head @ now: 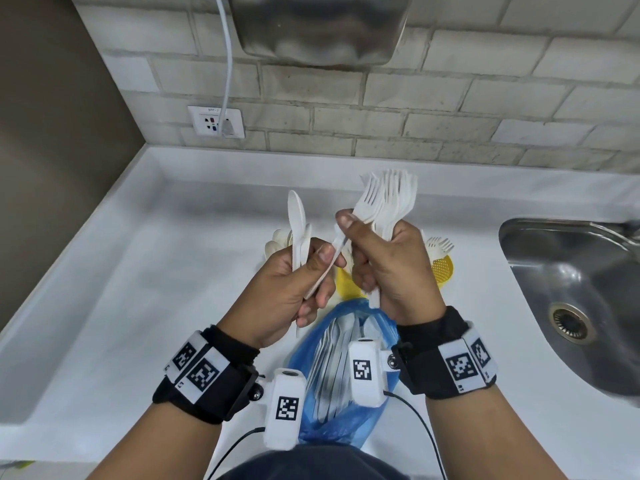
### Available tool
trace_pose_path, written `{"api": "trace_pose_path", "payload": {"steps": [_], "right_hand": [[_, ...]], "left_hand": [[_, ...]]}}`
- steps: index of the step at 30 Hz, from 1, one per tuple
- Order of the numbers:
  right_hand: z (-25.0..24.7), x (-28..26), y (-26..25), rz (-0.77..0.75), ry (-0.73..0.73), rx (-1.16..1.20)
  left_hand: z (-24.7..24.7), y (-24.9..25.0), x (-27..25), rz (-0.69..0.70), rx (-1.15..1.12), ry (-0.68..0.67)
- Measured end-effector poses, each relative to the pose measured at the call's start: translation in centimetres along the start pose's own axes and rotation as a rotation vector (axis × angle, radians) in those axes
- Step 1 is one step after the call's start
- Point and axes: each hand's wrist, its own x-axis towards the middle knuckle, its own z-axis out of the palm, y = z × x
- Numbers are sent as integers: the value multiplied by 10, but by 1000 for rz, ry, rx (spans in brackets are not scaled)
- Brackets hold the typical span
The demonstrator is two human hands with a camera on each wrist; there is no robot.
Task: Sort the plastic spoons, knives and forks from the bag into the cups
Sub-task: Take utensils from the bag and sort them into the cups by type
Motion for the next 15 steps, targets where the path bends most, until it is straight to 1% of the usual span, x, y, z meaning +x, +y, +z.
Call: {"api": "trace_pose_path", "payload": {"steps": [3, 6, 9, 11, 13, 15], "right_hand": [[3, -1, -3, 83, -14, 78], [2, 3, -10, 118, 1, 177], [-5, 14, -12, 151, 23, 410], [-12, 19, -13, 155, 90, 531], [-18, 23, -17, 123, 172, 549], [-20, 21, -20, 59, 235, 455]], "left_hand": [[3, 0, 0, 5, -8, -24], [2, -1, 0, 1, -4, -37], [1, -1, -1, -18, -5, -45], [-1, 0, -1, -28, -3, -35], [-2, 1, -1, -35, 4, -30], [-2, 1, 0, -40, 9, -33]]}}
